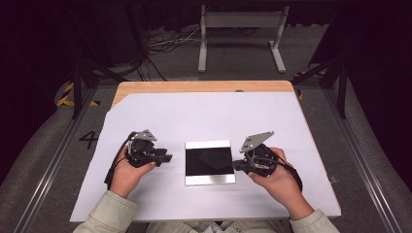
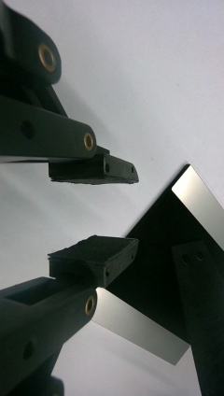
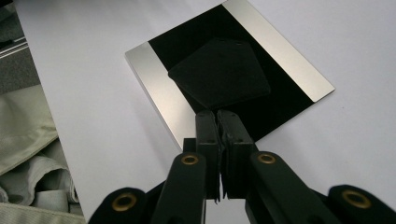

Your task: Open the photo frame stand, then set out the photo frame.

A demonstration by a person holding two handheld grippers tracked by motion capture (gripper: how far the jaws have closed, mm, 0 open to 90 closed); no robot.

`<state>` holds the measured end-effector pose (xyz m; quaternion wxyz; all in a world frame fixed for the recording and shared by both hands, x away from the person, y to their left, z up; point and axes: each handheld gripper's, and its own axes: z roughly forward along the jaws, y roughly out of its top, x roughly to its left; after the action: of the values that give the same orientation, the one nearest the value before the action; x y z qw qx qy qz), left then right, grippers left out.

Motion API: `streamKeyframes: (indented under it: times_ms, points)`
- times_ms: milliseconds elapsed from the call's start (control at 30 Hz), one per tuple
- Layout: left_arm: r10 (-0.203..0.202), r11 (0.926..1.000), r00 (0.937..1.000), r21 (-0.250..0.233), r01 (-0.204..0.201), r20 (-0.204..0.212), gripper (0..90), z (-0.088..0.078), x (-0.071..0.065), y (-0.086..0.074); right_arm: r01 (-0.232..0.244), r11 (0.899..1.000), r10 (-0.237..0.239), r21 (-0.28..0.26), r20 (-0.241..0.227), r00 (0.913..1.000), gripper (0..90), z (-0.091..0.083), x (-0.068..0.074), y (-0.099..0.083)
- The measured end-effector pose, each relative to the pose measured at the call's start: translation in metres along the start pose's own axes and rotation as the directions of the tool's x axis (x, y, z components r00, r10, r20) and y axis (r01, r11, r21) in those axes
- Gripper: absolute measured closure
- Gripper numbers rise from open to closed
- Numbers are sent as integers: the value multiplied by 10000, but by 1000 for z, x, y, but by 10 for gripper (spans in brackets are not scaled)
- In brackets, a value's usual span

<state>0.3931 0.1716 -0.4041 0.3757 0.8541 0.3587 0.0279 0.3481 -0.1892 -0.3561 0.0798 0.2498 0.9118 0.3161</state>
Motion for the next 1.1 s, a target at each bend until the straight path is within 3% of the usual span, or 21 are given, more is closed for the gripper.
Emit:
streamKeyframes:
  times_ms: [400,733,1100]
  points:
    - [0,10000,10000,73,1,-57,624,-1,0,-1,-309,9993,314,-212,213,9993,630,-11,-1,3]
    - [-23,10000,10000,82,24,-82,619,-1,1,-1,-360,9989,370,-304,315,9988,426,-8,1,12]
    - [-131,9999,9998,37,132,-137,616,-2,2,-3,-31,10000,30,59,211,9998,366,6,2,37]
